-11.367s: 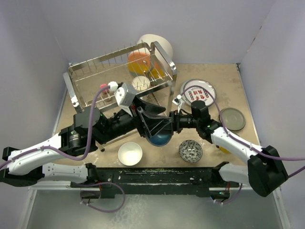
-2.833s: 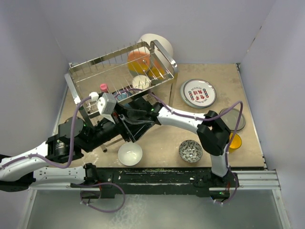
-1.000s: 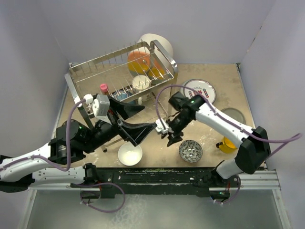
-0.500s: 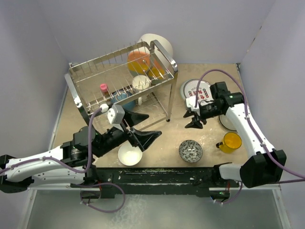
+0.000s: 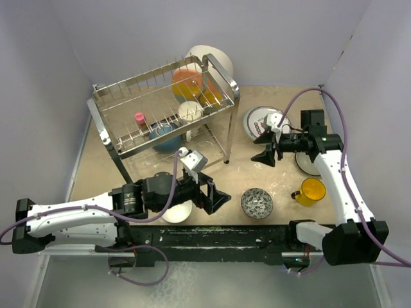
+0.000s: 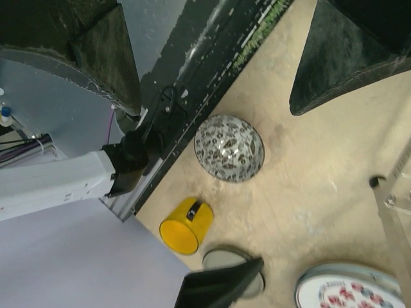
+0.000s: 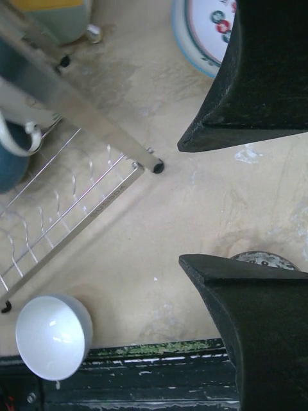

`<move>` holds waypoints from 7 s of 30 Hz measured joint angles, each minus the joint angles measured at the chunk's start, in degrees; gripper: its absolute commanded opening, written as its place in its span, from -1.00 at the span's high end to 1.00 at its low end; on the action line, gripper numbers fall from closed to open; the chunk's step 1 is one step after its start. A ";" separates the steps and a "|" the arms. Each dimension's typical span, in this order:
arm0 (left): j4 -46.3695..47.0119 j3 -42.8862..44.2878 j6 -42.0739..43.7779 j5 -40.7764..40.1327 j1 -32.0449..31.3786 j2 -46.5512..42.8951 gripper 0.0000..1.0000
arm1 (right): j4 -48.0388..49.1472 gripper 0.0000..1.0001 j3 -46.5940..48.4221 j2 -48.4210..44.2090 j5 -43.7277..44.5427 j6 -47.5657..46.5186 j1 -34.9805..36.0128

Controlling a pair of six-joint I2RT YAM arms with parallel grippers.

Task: Load the mixed dishes into the dish rack
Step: Pick up the bowl from the center of the board.

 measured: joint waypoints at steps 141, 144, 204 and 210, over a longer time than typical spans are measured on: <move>41.83 -9.31 34.18 -4.87 1.75 27.65 1.00 | 55.19 -1.00 -26.67 4.04 -9.81 84.72 5.79; 42.01 -9.27 33.27 -4.31 2.49 28.41 1.00 | 55.19 -0.94 -26.67 4.07 -9.68 84.87 5.79; 6.97 -0.35 1.99 2.01 4.59 8.57 -0.41 | 60.59 0.26 -28.98 5.29 -3.58 89.50 3.48; 1.42 7.32 -0.33 2.91 4.59 5.01 -0.41 | 60.85 0.26 -30.47 1.88 -1.07 87.67 4.61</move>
